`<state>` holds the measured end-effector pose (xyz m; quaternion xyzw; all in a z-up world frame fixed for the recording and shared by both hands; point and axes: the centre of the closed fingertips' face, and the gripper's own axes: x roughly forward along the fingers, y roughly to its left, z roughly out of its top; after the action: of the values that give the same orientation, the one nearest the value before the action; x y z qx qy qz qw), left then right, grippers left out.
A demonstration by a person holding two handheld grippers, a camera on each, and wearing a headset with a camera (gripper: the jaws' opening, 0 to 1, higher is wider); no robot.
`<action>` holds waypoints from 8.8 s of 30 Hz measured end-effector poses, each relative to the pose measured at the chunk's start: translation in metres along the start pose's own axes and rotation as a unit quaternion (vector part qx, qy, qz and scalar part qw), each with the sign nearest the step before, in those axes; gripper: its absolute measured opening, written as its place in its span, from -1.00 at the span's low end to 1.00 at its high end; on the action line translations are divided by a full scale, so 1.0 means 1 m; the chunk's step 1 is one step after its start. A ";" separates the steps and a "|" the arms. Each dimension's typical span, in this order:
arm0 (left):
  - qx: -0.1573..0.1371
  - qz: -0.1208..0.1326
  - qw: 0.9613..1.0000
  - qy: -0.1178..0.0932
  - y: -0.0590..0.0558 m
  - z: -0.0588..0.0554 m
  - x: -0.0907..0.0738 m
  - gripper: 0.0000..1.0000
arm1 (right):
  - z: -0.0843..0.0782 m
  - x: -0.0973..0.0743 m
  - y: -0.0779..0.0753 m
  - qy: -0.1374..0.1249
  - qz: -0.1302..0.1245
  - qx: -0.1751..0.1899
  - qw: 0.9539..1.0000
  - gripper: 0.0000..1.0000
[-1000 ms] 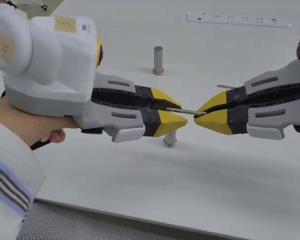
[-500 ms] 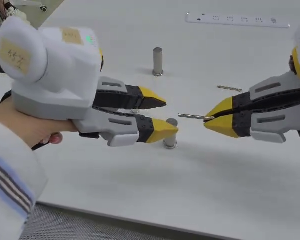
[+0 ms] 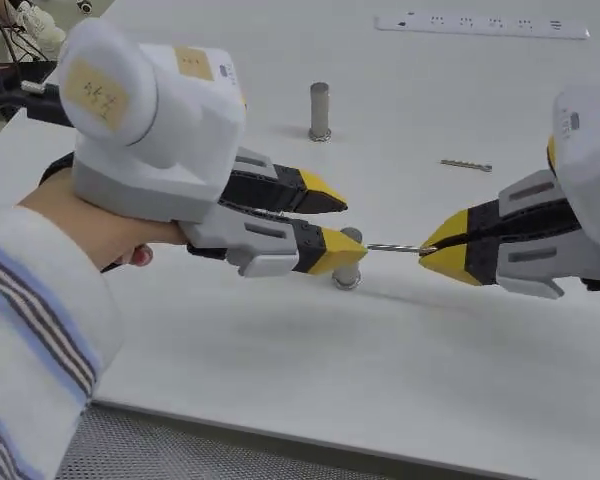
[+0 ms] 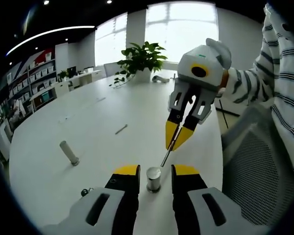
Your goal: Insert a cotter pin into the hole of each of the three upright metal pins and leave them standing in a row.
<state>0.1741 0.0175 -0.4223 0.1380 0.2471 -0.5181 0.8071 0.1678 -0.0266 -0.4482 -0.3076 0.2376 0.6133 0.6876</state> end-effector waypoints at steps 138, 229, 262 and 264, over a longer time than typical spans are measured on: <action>-0.161 0.117 0.978 -0.063 -0.022 -0.034 -0.066 0.97 | 0.037 0.054 -0.023 -0.129 0.004 0.047 0.991 -0.83; -0.184 0.158 0.962 -0.126 0.013 0.008 -0.075 0.90 | 0.005 -0.031 -0.029 -0.087 -0.103 0.229 0.964 0.95; -0.128 0.162 0.970 -0.128 0.146 0.061 -0.071 0.85 | -0.040 -0.081 -0.026 -0.092 -0.191 0.322 0.923 0.92; -0.134 0.165 0.969 -0.129 0.154 0.059 -0.072 0.85 | -0.041 -0.084 -0.025 -0.093 -0.195 0.326 0.920 0.91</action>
<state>0.3037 0.1094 -0.3390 -0.0003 0.1819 -0.3532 0.9177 0.1834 -0.1158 -0.4143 -0.0485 0.2949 0.3813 0.8748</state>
